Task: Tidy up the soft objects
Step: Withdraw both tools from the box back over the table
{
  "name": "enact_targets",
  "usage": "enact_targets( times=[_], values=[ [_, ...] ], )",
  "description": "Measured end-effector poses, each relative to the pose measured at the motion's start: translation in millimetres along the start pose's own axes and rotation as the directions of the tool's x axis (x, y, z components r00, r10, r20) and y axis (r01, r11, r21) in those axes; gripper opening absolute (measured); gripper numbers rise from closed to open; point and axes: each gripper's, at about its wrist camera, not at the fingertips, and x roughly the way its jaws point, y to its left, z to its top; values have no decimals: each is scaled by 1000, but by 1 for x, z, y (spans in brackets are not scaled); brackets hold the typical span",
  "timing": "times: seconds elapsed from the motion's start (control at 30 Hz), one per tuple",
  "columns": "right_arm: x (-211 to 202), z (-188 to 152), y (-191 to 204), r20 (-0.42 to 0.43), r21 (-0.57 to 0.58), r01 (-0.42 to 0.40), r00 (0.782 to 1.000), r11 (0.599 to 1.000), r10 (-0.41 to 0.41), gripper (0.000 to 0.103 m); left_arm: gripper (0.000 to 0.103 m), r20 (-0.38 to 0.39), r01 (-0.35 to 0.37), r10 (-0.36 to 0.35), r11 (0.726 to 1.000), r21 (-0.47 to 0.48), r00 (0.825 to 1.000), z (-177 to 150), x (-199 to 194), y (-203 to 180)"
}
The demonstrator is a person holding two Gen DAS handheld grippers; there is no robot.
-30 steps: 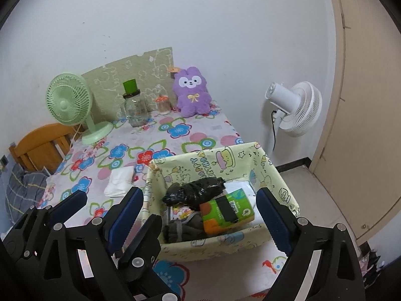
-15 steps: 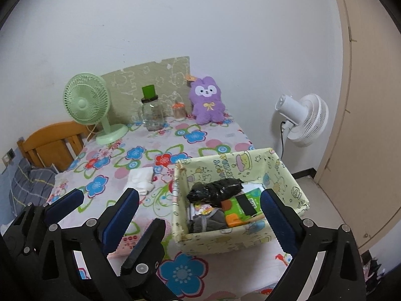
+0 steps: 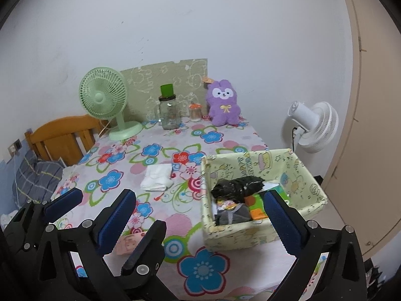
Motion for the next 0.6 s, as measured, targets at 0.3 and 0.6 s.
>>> enact_targets(
  times=[0.3,0.6],
  values=[
    [9,-13,21,-9,-10,-45,999,999,44,103,103,-25,-24,24,1000,9,999,-14,3,19],
    [26,-27,44,-34,-33,-99,995,995,98,98,102,-60,-36,36,999,8,998,-30,14,42]
  ],
)
